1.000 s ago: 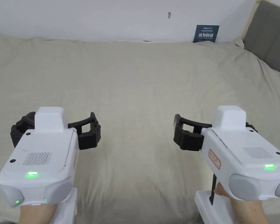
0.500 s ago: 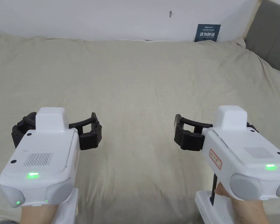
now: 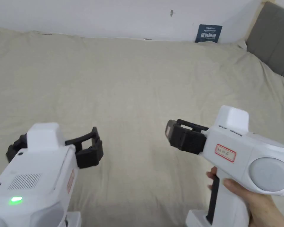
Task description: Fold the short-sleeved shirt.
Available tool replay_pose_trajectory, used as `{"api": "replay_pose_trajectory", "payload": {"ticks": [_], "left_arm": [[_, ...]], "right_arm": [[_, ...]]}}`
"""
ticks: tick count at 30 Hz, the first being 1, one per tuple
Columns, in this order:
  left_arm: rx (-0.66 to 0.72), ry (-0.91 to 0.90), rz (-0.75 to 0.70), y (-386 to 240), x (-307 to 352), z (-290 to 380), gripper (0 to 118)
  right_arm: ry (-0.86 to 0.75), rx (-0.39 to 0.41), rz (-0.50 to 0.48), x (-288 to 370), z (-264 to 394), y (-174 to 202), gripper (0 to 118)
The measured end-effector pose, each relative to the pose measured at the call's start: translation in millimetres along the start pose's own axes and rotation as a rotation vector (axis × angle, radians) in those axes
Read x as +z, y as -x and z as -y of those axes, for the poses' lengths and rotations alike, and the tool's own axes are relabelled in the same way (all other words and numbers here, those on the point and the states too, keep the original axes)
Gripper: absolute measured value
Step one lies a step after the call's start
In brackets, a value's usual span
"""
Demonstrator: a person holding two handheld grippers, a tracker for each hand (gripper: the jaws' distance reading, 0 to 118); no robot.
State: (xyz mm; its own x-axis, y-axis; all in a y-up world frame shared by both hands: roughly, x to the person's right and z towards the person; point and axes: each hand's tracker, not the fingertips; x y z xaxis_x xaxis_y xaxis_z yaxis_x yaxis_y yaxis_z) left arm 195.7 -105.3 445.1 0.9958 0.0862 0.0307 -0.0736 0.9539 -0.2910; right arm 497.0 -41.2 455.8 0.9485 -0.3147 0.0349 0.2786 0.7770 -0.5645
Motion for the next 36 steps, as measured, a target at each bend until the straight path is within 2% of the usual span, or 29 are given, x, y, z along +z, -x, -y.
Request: {"api": "replay_pose_trajectory", "payload": {"ticks": [3,6,9,13,15,16,19,21,24,26,31,36], "left_arm": [[0.058,0.092,0.019,-4,8,20,118],[0.050,0.151,0.020,-7,13,31,118],[0.032,0.180,0.010,-8,14,36,118],[0.016,0.205,0.003,-8,6,41,118],[0.022,0.222,-0.003,-6,-1,43,118],[0.024,0.231,-0.001,-5,-4,44,118],[0.011,0.231,-0.006,-4,-10,44,118],[-0.018,0.235,-0.012,-2,-15,44,118],[-0.043,0.230,-0.015,0,-21,45,118],[-0.060,0.227,-0.019,2,-25,46,118],[-0.038,0.248,-0.029,6,-33,47,118],[-0.042,0.259,-0.018,3,-28,47,118]], "right_arm": [[0.069,-0.028,0.034,3,1,10,118],[0.157,-0.035,0.021,2,0,12,118],[0.168,-0.014,0.024,0,4,14,118],[0.169,0.039,0.105,-10,6,18,118],[0.226,0.057,0.110,-22,4,17,118],[0.261,0.041,0.124,-29,1,17,118],[0.355,-0.152,0.152,-49,-10,9,118],[0.384,-0.199,0.151,-63,-17,5,118],[0.437,-0.116,0.210,-82,-27,2,118],[0.407,-0.105,0.275,-87,-29,3,118],[0.336,-0.007,0.393,-90,-30,12,118],[0.289,-0.008,0.427,-76,-31,20,118]]}}
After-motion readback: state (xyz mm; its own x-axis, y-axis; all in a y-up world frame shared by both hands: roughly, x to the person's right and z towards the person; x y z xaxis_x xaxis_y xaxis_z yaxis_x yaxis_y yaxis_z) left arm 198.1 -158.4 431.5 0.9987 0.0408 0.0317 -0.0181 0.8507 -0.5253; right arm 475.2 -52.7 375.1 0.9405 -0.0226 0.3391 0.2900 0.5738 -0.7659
